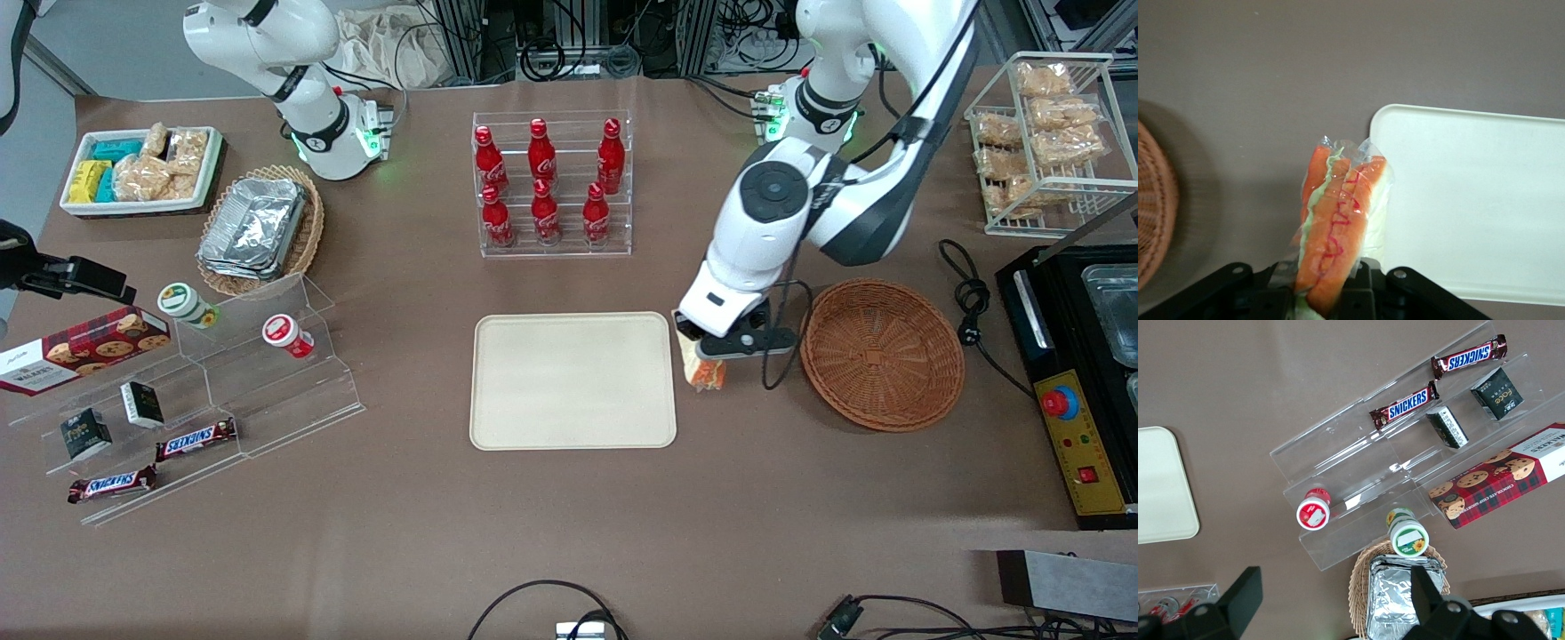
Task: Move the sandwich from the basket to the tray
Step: 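Carry the held sandwich with the left gripper over the cream tray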
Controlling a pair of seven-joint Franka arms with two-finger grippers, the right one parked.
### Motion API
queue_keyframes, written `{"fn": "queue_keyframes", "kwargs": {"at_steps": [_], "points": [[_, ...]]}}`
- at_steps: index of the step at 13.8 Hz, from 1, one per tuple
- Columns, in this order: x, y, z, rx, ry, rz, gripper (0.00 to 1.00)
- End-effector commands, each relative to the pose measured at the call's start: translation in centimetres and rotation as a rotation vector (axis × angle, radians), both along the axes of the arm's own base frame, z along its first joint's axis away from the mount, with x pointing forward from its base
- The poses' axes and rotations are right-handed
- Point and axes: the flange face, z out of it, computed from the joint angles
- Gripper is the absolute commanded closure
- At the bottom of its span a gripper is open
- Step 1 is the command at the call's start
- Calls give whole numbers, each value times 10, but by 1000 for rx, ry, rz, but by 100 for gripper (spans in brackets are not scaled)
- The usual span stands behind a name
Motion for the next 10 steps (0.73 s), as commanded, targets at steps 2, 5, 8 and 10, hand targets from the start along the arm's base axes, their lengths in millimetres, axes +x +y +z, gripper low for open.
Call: {"fn": "queue_keyframes", "kwargs": {"at_steps": [2, 5, 8, 10], "points": [[-1, -42, -25, 53, -19, -28, 87], [-1, -57, -55, 95, -31, -59, 85], [-7, -81, -70, 86, -18, -91, 86], [1, -87, -76, 67, -10, -76, 86]]}}
